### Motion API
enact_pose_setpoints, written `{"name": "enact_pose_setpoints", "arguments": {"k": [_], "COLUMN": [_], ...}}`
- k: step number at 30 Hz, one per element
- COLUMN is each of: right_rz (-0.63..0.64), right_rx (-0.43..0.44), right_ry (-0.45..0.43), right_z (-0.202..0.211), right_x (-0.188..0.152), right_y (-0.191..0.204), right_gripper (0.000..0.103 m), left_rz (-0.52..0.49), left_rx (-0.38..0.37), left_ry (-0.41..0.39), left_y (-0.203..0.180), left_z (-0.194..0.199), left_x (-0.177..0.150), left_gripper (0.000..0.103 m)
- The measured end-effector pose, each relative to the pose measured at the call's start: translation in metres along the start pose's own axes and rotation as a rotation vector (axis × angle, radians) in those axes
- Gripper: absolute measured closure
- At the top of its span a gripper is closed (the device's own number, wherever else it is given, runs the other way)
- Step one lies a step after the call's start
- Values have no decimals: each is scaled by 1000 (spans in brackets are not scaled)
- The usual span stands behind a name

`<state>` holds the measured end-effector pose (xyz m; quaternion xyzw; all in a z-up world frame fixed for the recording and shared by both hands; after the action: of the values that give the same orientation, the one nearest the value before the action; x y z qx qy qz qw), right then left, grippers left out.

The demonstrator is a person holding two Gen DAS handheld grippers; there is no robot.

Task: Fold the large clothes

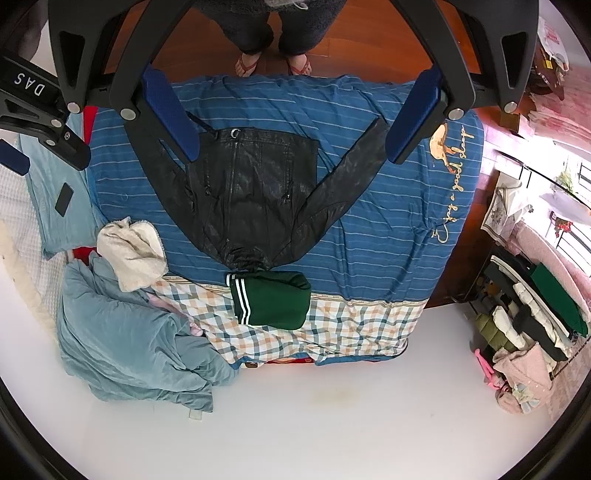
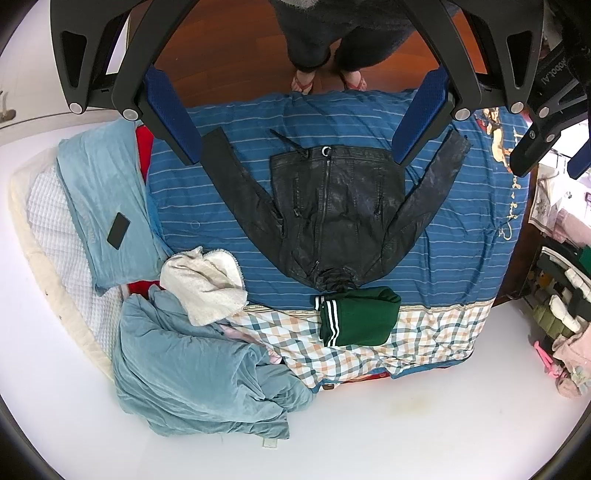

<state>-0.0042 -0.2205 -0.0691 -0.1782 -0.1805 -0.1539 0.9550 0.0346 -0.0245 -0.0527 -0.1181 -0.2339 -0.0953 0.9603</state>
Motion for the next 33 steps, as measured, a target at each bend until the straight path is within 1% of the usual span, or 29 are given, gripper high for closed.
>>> {"name": "enact_pose_setpoints", "arguments": {"k": [11, 22, 27, 32, 33], "right_rz": [-2, -2, 2, 2, 1], "right_rx": [-1, -3, -5, -6, -6], "right_ry": [-6, -10, -16, -16, -17], "right_z": [5, 5, 13, 15, 14], "right_x": [6, 4, 15, 18, 15], "right_y": [-6, -4, -5, -5, -4], "right_gripper": [0, 0, 0, 0, 0], "left_rz": [6, 4, 0, -3, -7], "left_rx": [-4, -10, -15, -16, -18], "left_ry": [-11, -18, -29, -38, -37], "left_y": [0, 5, 7, 10, 10], "left_z": [1, 2, 2, 3, 3], "left_x": [2, 3, 4, 3, 2], "left_gripper": [0, 0, 0, 0, 0]}}
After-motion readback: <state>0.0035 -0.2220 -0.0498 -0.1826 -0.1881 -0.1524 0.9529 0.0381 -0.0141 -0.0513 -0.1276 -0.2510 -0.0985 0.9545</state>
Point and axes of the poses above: each gripper's, at about its wrist camera, not at the fingertips, and z roughly against the way its jaws point, y to its left, x to its top, the point moved 8 cm from there along -z, roughly the way its jaws point, and after that the axes turned 14 degrees about -x, right-handed, at the moved point
